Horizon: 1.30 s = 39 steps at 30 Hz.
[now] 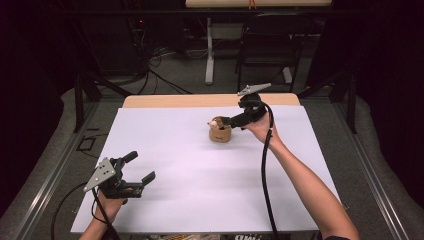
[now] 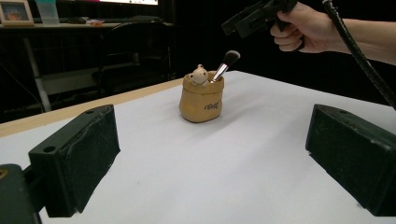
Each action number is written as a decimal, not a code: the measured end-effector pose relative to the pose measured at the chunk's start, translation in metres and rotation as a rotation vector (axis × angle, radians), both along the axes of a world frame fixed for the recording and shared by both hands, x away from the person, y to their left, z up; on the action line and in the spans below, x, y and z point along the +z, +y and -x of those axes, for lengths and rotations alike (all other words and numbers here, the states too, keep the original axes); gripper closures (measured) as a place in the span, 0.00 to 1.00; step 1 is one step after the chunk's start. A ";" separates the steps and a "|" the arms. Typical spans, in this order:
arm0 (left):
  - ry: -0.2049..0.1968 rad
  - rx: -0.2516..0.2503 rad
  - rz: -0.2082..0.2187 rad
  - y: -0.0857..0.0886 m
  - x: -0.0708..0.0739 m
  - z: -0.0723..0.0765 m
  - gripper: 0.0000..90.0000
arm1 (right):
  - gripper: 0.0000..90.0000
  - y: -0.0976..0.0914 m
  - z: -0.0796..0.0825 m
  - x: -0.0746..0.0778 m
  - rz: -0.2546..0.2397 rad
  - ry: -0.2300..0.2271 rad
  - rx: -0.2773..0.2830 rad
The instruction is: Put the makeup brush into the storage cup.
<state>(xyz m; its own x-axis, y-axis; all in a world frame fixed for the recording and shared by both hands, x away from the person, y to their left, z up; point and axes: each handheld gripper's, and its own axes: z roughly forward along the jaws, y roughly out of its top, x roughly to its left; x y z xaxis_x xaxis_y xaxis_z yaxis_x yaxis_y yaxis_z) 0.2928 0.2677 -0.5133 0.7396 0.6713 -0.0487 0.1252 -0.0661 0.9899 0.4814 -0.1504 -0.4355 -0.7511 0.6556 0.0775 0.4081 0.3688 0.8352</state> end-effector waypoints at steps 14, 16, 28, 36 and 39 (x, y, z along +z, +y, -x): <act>0.006 -0.004 0.000 -0.001 -0.001 -0.001 0.03 | 0.00 -0.007 0.036 -0.002 -0.027 -0.036 0.080; 0.006 -0.006 -0.004 -0.001 -0.001 -0.001 0.03 | 0.00 -0.010 0.041 -0.003 -0.034 -0.045 0.086; 0.002 0.001 -0.002 -0.001 0.000 -0.001 0.03 | 0.00 -0.026 0.076 -0.007 -0.059 -0.084 0.110; 0.002 -0.001 -0.007 -0.001 0.000 -0.001 0.03 | 0.00 -0.038 0.103 -0.012 -0.075 -0.135 0.097; 0.003 -0.001 -0.009 -0.001 0.000 -0.001 0.03 | 0.00 -0.042 0.112 -0.015 -0.082 -0.157 0.085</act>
<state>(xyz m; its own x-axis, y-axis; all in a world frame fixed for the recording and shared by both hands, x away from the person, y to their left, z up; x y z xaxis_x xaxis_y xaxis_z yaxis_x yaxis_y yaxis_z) 0.2933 0.2666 -0.5136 0.7403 0.6707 -0.0449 0.1280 -0.0751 0.9889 0.3699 -0.1926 -0.4506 -0.8107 0.5854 0.0056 0.2410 0.3249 0.9145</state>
